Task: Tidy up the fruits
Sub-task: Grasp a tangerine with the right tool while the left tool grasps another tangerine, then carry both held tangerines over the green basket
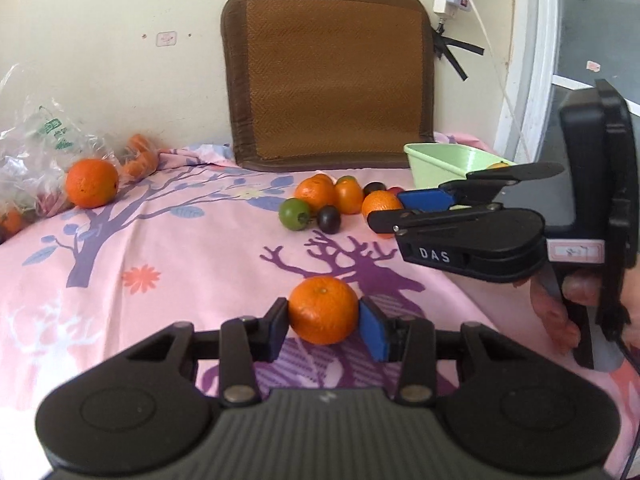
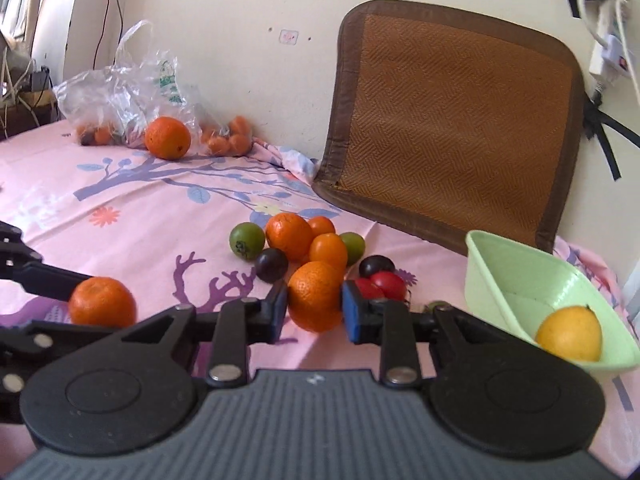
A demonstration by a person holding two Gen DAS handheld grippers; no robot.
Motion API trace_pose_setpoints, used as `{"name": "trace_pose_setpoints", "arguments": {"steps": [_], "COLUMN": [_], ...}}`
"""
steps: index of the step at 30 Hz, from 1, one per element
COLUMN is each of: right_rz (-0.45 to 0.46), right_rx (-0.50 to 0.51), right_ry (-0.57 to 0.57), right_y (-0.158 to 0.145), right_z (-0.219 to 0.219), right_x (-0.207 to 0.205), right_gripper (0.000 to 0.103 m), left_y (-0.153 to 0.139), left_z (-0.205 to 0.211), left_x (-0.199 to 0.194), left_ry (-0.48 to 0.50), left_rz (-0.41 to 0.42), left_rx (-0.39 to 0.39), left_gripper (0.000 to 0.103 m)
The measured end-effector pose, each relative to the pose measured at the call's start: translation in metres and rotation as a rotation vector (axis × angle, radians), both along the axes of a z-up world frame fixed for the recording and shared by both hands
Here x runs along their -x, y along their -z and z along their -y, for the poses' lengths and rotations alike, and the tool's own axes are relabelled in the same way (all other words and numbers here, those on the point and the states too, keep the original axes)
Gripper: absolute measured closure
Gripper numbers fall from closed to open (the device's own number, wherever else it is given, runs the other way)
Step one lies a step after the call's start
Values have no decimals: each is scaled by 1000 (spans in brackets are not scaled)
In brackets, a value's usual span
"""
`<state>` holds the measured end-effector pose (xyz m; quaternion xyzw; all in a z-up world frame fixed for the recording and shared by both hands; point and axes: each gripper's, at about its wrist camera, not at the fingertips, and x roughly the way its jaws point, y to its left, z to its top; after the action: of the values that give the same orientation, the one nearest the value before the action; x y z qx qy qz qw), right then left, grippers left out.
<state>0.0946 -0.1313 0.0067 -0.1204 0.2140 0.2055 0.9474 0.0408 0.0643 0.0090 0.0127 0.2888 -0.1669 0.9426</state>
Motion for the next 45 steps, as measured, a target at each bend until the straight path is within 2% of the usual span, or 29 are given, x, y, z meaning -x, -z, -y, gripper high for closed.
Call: {"name": "trace_pose_setpoints", "arguments": {"steps": [3, 9, 12, 16, 20, 23, 25, 26, 27, 31, 32, 34, 36, 37, 39, 45], "right_rz": [-8, -120, -122, -136, -164, -138, -105, -89, -75, -95, -126, -131, -111, -93, -79, -101], "right_rx": [-58, -204, -196, -214, -218, -241, -263, -275, -285, -293, -322, -357, -325, -303, -240, -162], "right_ry": [72, 204, 218, 209, 197, 190, 189, 187, 186, 203, 191, 183, 159, 152, 135, 79], "right_y": [-3, 3, 7, 11, 19, 19, 16, 14, 11, 11, 13, 14, 11, 10, 9, 11], "right_z": [34, 99, 109, 113, 116, 119, 122, 124, 126, 131, 134, 137, 133, 131, 123, 99], "right_x": [27, 60, 73, 75, 70, 71, 70, 70, 68, 52, 48, 46, 44, 42, 31, 1], "right_gripper": [71, 71, 71, 70, 72, 75, 78, 94, 101, 100, 97, 91, 57, 52, 51, 52], "left_y": [-2, 1, 3, 10, 12, 8, 1, -3, -7, -24, -26, -25, -23, -20, -16, -11], "left_z": [24, 80, 107, 131, 139, 139, 140, 140, 141, 147, 150, 153, 152, 149, 143, 117], "left_x": [1, 2, 2, -3, 2, 0, -2, -5, -8, -32, -39, -48, -54, -58, -66, -83], "left_ry": [62, 208, 255, 267, 252, 248, 248, 249, 250, 245, 248, 249, 249, 244, 217, 150], "left_rz": [10, -17, -18, -37, -17, -23, -10, -2, 4, 8, 3, -4, -20, -31, -54, -85], "left_rx": [7, 16, 1, -34, -73, -74, -75, -72, -65, -29, -28, -24, -12, -2, 7, 52], "left_gripper": [65, 65, 65, 65, 65, 65, 65, 65, 65, 65, 65, 65, 65, 65, 65, 65]}}
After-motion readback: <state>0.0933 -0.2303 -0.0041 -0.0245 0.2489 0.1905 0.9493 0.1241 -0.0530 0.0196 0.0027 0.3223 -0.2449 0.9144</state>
